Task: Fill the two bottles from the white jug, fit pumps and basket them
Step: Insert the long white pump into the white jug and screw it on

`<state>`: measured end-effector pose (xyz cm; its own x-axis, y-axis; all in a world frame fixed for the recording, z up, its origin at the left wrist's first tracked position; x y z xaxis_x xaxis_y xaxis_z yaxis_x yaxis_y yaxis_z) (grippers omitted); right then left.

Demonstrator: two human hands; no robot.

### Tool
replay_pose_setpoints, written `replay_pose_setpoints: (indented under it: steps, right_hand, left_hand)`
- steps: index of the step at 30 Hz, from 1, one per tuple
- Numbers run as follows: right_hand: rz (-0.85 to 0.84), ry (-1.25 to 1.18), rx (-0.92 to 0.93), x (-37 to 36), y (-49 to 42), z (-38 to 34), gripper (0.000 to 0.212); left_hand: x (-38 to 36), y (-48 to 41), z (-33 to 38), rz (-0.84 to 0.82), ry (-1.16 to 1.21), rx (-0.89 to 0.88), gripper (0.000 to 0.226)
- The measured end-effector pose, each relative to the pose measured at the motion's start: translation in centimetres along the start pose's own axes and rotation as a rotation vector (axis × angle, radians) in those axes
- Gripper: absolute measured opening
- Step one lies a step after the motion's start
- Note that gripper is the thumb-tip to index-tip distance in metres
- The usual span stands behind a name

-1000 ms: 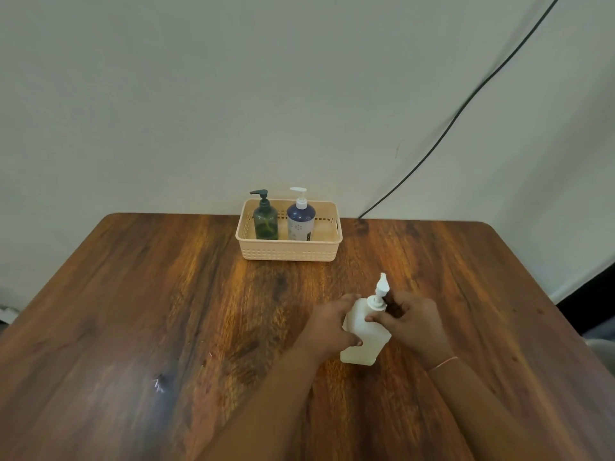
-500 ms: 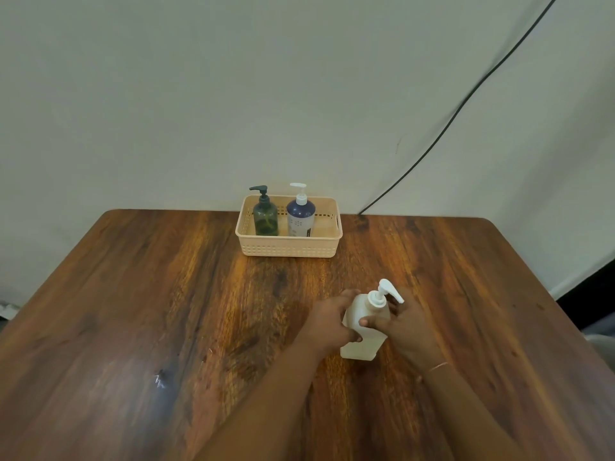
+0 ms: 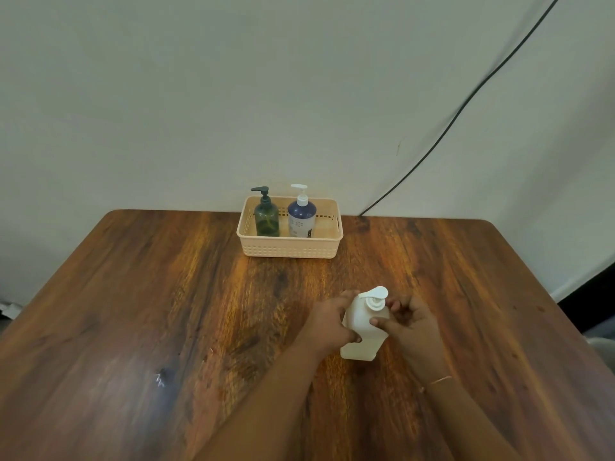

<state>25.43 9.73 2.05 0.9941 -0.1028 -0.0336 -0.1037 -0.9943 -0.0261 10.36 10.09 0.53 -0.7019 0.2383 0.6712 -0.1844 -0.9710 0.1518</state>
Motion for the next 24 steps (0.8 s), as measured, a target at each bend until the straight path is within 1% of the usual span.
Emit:
replay_pose_setpoints:
  steps: [3, 4, 6, 9, 12, 14, 17, 21, 23, 24]
  right_hand:
    - [-0.104, 0.105, 0.048, -1.2, 0.1, -0.3, 0.042]
    - [-0.118, 0.160, 0.081, -1.4, 0.0, -0.6, 0.040]
    - [-0.106, 0.227, 0.111, -1.5, -0.4, -0.9, 0.033]
    - [-0.059, 0.241, 0.096, -1.3, -0.7, -0.7, 0.028]
    - [0.028, 0.287, 0.122, -1.1, -0.5, -0.7, 0.030]
    - [0.041, 0.303, 0.132, -1.2, -0.4, -0.8, 0.032]
    - [-0.044, 0.292, 0.128, -1.9, -0.6, -0.7, 0.033]
    - [-0.132, 0.405, 0.104, -1.7, -1.3, -0.7, 0.028]
    - [-0.207, 0.415, 0.093, -1.9, -1.4, -0.7, 0.031]
    - [-0.219, 0.427, 0.097, -1.9, -1.4, -0.9, 0.032]
  left_hand:
    - [0.0, 0.1, 0.1, -0.003, 0.004, 0.012, 0.082]
    - [0.0, 0.1, 0.2, -0.004, -0.003, 0.010, 0.082]
    - [0.0, 0.1, 0.3, -0.002, -0.012, 0.008, 0.081]
    - [0.2, 0.3, 0.5, -0.005, -0.015, 0.003, 0.080]
    - [0.2, 0.4, 0.7, -0.011, 0.017, -0.003, 0.077]
    - [0.2, 0.5, 0.7, -0.011, 0.025, 0.009, 0.079]
    - [0.2, 0.5, 0.6, -0.001, -0.004, 0.014, 0.080]
    - [0.3, 0.4, 0.7, 0.013, -0.028, 0.002, 0.080]
    - [0.2, 0.4, 0.7, 0.010, -0.037, 0.004, 0.081]
    - [0.1, 0.4, 0.7, 0.009, -0.043, 0.005, 0.081]
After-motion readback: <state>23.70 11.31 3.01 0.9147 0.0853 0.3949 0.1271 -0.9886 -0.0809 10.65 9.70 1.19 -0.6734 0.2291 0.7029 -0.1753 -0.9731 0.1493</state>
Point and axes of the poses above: each hand's wrist, its own y-axis away from the middle knuckle, its own x-axis out of the back of the hand, z = x × y, the point moved 9 cm from there along -y, towards the middle knuckle, and after that the axes turned 11 degrees about -y, right-handed, at the moved point
